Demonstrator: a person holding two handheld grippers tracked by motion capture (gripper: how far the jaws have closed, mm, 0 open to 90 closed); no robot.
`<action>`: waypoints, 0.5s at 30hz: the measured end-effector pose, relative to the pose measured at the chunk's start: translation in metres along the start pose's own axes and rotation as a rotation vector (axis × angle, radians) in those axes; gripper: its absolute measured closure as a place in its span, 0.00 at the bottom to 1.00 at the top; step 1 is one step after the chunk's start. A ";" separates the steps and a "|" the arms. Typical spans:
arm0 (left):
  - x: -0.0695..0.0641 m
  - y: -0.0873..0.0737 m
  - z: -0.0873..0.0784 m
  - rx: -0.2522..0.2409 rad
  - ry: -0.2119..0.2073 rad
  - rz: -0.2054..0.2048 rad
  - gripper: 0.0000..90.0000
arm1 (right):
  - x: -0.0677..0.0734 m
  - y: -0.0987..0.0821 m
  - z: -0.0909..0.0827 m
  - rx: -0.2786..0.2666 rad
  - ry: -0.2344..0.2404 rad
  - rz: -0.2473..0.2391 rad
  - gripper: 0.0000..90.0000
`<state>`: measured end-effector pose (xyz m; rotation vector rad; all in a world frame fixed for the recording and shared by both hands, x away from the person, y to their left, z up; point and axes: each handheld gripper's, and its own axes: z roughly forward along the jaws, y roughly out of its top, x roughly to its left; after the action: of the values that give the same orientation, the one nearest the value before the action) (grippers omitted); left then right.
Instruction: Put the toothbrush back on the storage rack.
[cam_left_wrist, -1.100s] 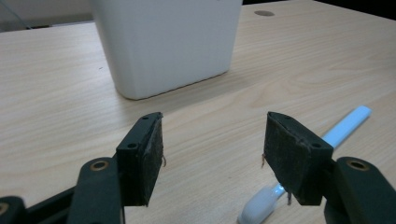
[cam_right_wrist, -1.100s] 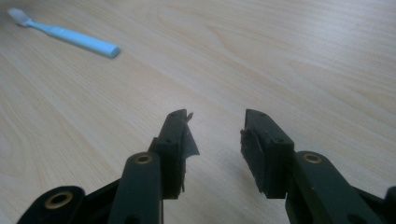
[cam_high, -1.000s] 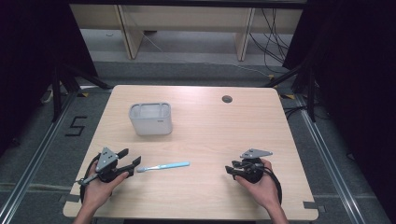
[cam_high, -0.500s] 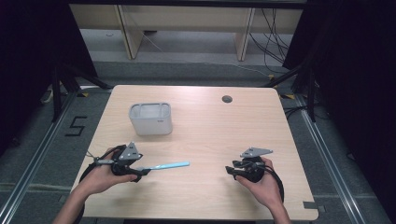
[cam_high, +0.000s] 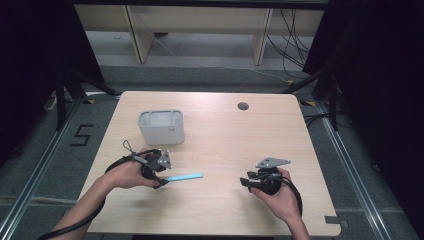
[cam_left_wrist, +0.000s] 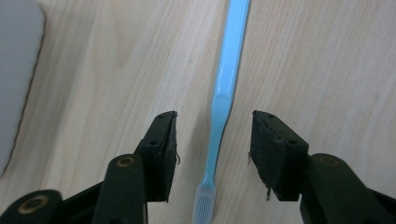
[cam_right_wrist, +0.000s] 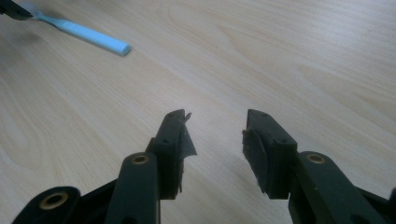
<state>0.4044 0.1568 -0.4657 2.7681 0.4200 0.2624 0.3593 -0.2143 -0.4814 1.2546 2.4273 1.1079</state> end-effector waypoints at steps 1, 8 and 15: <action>0.000 0.000 0.000 0.000 0.000 0.000 0.57 | 0.002 0.000 0.000 0.001 0.003 0.016 0.65; -0.002 0.021 0.012 0.076 -0.028 0.059 0.65 | 0.000 0.000 0.002 0.001 -0.001 -0.014 0.65; 0.001 0.029 0.020 0.110 -0.049 0.079 0.69 | -0.001 0.000 0.001 0.001 0.006 -0.022 0.65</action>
<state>0.4172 0.1249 -0.4736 2.8961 0.3223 0.1944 0.3609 -0.2146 -0.4823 1.2239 2.4402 1.1071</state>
